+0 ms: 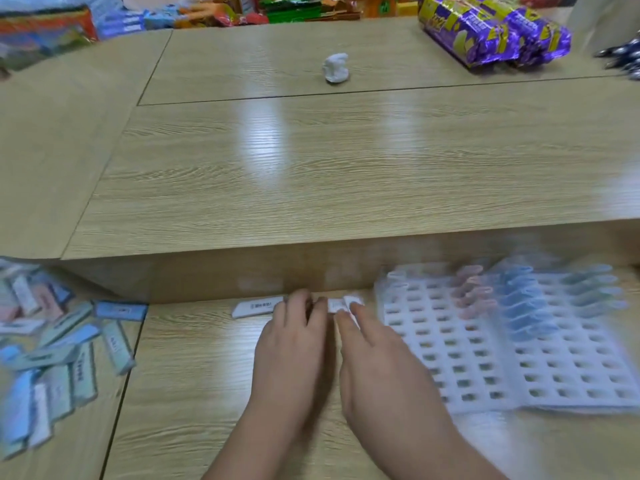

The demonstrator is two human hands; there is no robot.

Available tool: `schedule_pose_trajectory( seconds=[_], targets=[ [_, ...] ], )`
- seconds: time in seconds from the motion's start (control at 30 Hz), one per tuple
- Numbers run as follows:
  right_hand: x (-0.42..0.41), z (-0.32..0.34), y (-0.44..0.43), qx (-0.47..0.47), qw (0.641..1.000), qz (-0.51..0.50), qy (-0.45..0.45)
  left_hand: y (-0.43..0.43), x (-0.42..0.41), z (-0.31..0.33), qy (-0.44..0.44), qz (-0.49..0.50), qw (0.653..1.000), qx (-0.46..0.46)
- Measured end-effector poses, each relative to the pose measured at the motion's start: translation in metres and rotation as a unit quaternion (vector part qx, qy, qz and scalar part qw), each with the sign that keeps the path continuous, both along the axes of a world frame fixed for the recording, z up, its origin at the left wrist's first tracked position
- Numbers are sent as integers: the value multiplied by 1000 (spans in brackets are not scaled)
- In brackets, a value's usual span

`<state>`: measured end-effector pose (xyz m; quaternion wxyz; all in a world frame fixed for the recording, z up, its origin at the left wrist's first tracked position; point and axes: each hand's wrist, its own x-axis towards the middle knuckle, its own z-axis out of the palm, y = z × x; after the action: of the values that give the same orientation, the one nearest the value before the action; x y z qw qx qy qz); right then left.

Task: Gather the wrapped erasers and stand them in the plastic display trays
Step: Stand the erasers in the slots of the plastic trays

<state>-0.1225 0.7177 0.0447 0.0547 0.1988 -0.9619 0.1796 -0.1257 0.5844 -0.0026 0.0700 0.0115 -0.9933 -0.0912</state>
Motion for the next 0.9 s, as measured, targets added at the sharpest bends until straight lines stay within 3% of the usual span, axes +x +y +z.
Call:
schedule_pose_trajectory(
  seconds=[0.1,0.27,0.57,0.77,0.9],
  targets=[
    [13,-11,-18,113,992,-44,-28,-20,23,1,41,12,998,-35],
    [42,-20,-22,164,985,-35,-37,-41,71,4,45,34,998,-15],
    [17,-1,-37,98,986,-29,-132,-58,95,5,-27,102,984,141],
    [3,2,-26,24,982,-40,-183,-61,85,15,-40,103,984,138],
    [9,1,-17,58,978,8,-201,-63,83,19,-61,134,967,209]
  ],
)
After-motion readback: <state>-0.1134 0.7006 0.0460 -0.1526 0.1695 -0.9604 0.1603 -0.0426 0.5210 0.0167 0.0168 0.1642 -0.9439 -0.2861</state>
